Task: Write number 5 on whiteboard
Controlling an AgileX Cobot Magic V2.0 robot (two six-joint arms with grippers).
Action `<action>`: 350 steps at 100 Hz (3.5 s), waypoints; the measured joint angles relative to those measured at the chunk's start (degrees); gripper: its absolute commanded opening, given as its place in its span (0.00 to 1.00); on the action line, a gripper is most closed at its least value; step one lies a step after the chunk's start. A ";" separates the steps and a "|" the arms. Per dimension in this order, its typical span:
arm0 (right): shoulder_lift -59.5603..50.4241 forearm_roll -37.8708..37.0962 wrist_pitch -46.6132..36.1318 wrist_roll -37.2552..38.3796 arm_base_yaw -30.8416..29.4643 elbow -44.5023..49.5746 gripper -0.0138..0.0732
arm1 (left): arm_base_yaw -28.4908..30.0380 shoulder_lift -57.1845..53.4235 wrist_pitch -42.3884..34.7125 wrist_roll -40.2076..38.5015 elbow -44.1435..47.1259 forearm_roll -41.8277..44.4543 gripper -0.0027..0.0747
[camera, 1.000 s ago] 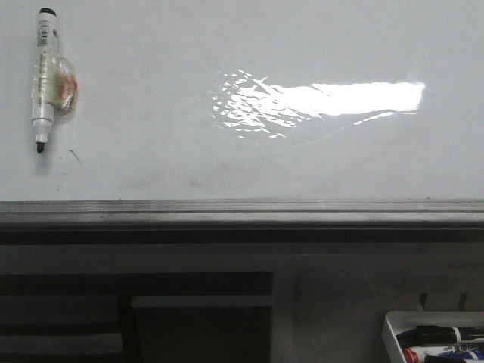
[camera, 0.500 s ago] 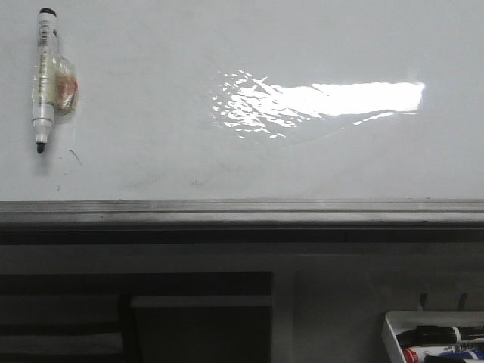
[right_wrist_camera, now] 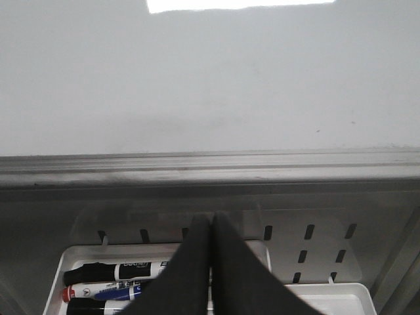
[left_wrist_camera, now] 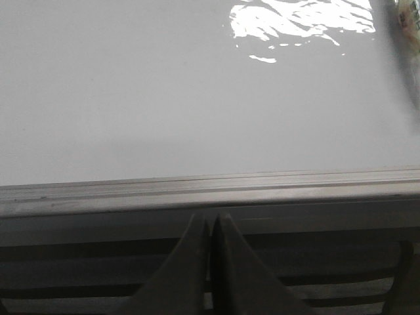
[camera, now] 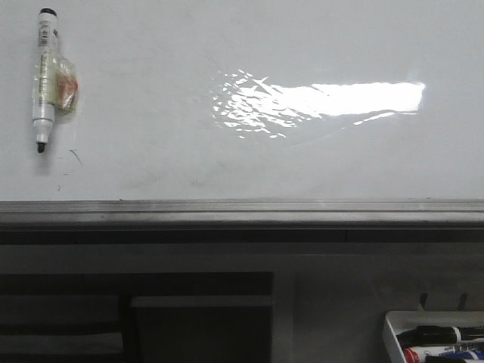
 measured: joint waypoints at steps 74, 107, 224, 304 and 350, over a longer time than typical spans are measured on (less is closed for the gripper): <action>0.00 0.00 -3.11 -0.12 0.00 0.34 0.09 | 0.00 0.00 -3.29 0.00 0.00 -1.16 0.01; 0.00 1.00 -10.07 -0.12 0.00 0.34 0.09 | 0.00 0.00 -6.01 0.00 0.00 -2.34 0.01; 16.28 11.82 0.00 -0.11 0.00 -11.80 0.09 | 0.00 21.05 -16.21 0.00 -12.51 -7.71 0.52; 16.28 11.82 -1.43 0.01 2.65 -11.80 0.09 | -25.74 41.76 -20.99 0.00 -18.25 -7.71 0.52; 16.28 11.82 -0.65 0.01 2.65 -11.80 0.09 | -29.85 60.07 -33.68 0.00 -20.22 -14.44 0.52</action>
